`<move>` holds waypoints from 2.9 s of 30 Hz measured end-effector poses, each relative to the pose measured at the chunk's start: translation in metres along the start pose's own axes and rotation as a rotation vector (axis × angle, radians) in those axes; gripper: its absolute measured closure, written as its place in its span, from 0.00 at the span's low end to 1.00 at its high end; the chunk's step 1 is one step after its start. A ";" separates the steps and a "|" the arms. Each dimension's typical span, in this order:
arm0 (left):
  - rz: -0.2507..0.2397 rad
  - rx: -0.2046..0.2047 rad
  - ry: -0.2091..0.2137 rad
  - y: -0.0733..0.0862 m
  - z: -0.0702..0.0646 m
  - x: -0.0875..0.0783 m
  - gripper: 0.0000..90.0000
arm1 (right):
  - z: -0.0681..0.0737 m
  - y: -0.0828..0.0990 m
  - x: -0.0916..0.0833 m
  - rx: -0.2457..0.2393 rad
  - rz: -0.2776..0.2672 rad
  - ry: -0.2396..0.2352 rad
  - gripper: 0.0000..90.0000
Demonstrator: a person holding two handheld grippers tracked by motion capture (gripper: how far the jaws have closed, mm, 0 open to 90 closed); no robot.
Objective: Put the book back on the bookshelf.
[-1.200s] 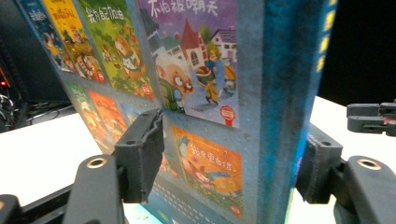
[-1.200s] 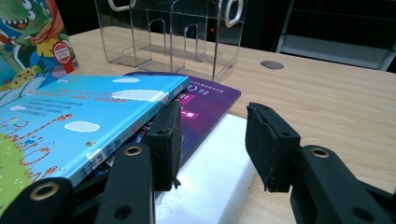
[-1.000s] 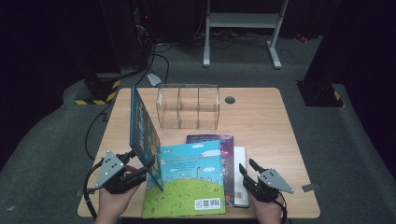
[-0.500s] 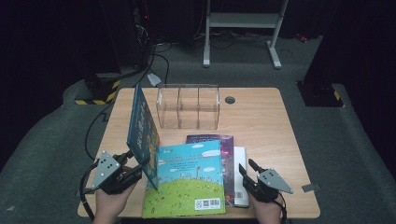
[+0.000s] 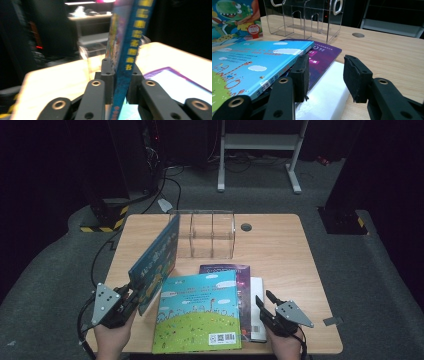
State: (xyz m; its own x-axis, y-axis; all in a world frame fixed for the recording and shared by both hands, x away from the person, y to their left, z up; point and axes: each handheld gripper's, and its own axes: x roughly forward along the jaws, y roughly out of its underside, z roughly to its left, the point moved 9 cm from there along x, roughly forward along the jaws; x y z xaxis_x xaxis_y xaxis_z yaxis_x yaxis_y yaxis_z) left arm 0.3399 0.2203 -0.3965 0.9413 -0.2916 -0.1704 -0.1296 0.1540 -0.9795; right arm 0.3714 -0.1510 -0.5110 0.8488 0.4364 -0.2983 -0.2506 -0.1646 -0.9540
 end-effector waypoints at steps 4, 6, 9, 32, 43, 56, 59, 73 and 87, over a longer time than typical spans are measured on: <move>-0.005 -0.033 0.019 0.001 0.009 -0.001 0.91 | 0.000 0.000 0.000 0.000 0.000 0.001 0.62; -0.007 -0.046 0.019 0.001 0.012 -0.001 0.91 | 0.000 0.000 0.000 0.000 0.002 0.002 0.62; -0.009 -0.052 0.031 0.002 0.016 -0.002 0.91 | 0.000 0.000 0.000 0.002 0.003 0.001 0.62; -0.010 -0.110 0.034 0.013 0.032 0.002 0.88 | 0.001 0.003 0.001 0.009 0.010 -0.004 0.62; -0.036 -0.114 0.047 0.010 0.039 0.001 0.87 | 0.000 0.004 0.002 0.007 0.010 -0.004 0.62; -0.031 -0.098 0.049 0.008 0.043 0.004 0.83 | -0.005 0.006 -0.002 0.010 0.019 0.009 0.62; -0.032 -0.111 0.055 0.007 0.044 0.005 0.84 | -0.007 0.007 -0.004 0.017 0.018 0.018 0.62; -0.009 -0.122 0.047 0.009 0.044 0.017 0.83 | -0.014 0.014 -0.008 0.025 0.040 0.034 0.62; -0.011 -0.138 0.037 0.011 0.044 0.023 0.85 | -0.018 0.019 -0.010 0.036 0.059 0.043 0.61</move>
State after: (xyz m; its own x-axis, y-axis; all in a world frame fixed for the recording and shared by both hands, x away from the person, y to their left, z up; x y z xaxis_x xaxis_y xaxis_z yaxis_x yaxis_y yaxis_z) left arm 0.3735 0.2568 -0.4067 0.9310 -0.3276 -0.1609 -0.1634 0.0203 -0.9864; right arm 0.3667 -0.1742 -0.5256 0.8511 0.3883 -0.3533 -0.3167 -0.1570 -0.9354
